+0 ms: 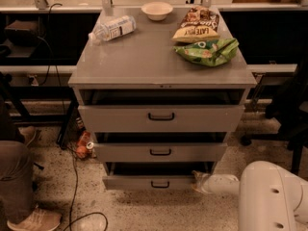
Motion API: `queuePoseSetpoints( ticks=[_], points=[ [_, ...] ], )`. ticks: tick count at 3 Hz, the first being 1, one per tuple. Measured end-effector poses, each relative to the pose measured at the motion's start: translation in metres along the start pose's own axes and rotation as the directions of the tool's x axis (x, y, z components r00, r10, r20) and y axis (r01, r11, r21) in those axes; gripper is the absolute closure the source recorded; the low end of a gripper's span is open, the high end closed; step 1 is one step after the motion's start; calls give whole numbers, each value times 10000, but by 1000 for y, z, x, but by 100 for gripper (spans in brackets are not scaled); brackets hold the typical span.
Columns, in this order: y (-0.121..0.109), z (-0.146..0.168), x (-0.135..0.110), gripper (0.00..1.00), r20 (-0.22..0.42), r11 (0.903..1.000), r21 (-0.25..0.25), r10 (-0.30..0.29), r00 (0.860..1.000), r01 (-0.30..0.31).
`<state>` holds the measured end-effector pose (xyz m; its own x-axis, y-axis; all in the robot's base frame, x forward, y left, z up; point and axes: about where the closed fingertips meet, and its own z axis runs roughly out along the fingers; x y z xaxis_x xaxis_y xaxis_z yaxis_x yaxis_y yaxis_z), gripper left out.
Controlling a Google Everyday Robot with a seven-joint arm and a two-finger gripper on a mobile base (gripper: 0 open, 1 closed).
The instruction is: Open bottom drawer
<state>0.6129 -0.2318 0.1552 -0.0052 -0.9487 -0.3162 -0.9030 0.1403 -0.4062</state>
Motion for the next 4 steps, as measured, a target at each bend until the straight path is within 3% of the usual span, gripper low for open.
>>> queuePoseSetpoints(
  ticks=[1,2,4],
  points=[
    [-1,-3,-1,100,0,10000,0,1,10000,-1],
    [-1,-3,-1,87,0,10000,0,2,10000,-2],
    [-1,-3,-1,40,1,10000,-1,2,10000,-2]
  ],
)
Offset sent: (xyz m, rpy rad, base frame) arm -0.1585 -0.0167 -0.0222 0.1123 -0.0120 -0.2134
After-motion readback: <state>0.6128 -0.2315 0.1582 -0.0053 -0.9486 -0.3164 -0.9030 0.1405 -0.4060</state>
